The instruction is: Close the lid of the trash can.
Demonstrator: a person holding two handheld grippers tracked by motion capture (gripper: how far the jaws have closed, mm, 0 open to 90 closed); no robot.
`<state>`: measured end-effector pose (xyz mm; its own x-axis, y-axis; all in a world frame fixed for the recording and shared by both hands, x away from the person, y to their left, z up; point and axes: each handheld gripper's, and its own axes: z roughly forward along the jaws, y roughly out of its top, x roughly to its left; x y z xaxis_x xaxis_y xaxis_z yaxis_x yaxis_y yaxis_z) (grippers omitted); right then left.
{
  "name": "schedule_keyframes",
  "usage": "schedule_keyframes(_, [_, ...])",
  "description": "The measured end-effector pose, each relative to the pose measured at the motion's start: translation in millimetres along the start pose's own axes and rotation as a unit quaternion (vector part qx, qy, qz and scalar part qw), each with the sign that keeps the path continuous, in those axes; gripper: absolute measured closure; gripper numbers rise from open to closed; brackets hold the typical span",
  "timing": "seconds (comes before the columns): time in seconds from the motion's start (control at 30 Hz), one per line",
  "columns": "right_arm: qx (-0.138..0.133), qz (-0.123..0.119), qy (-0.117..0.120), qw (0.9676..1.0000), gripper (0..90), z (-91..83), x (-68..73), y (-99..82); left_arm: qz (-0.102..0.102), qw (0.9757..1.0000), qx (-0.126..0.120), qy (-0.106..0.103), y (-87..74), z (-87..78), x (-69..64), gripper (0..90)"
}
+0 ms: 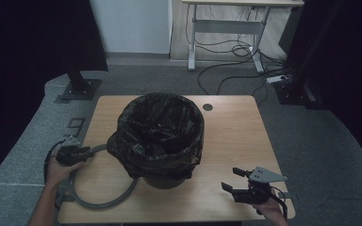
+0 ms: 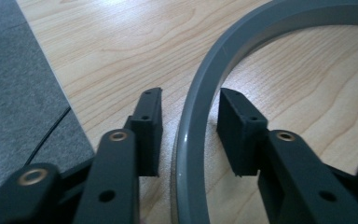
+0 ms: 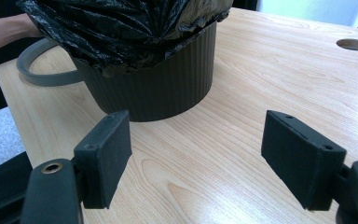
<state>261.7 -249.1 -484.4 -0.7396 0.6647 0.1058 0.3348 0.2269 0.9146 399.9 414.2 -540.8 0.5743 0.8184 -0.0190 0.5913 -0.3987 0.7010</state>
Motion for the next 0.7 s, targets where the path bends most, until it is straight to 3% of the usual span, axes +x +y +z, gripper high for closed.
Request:
schedule_keyframes(0.07, [-0.002, 0.001, -0.002, 1.0, 23.6, -1.8, -0.4, -0.4, 0.006, 1.0, 0.001, -0.005, -0.5, -0.8, -0.1, 70.1])
schedule_keyframes(0.33, [-0.008, 0.007, -0.013, 0.9999, 24.2, -8.2, -4.1, -2.2, 0.021, 0.9996, 0.005, -0.016, -2.9, -4.6, 2.0, 75.0])
schedule_keyframes(0.7, [-0.015, 0.009, -0.023, 0.9996, 24.7, -14.4, -8.9, 4.6, 0.021, 0.9993, -0.005, -0.03, -6.2, -22.4, 9.1, 78.5])
